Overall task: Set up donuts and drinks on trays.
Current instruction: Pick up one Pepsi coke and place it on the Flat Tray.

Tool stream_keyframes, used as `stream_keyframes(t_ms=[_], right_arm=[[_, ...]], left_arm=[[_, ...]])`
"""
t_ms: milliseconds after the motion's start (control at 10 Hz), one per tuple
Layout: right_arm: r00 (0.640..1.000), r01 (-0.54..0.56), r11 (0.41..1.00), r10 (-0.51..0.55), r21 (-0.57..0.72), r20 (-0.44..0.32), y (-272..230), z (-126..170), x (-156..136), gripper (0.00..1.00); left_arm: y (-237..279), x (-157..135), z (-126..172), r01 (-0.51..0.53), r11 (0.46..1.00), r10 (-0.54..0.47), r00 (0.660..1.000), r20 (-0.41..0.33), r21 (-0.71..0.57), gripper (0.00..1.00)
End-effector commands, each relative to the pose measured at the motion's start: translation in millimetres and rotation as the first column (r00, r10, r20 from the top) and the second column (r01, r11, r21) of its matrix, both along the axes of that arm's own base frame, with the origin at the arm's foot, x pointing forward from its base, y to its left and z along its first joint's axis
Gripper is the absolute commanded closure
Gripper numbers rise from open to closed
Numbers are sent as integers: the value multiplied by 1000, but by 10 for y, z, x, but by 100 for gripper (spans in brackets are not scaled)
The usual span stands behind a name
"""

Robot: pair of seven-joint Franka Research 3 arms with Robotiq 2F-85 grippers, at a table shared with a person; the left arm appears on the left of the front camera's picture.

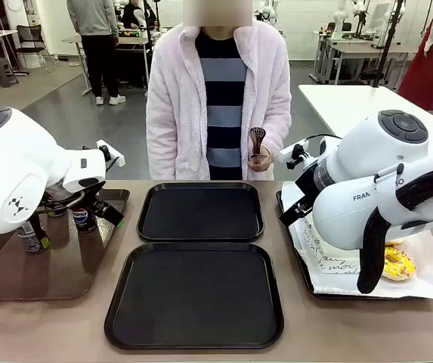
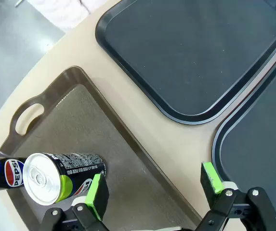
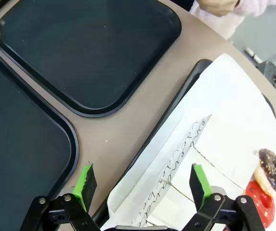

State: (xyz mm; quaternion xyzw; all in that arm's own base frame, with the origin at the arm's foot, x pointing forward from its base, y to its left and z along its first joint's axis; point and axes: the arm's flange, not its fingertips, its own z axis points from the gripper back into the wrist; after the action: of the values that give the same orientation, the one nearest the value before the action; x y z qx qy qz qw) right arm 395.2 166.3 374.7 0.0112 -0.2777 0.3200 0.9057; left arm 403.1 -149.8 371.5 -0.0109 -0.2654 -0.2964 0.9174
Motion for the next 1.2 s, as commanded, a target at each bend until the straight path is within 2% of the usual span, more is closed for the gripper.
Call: stream_keyframes(t_ms=[0, 1100], right_arm=[[1000, 0, 1000, 0, 0, 0, 0, -1, 0, 0], [1000, 0, 1000, 0, 0, 0, 0, -1, 0, 0]], left_arm=[[0, -1, 0, 0, 1000, 0, 1000, 0, 0, 0], [0, -1, 0, 0, 1000, 0, 1000, 0, 0, 0]])
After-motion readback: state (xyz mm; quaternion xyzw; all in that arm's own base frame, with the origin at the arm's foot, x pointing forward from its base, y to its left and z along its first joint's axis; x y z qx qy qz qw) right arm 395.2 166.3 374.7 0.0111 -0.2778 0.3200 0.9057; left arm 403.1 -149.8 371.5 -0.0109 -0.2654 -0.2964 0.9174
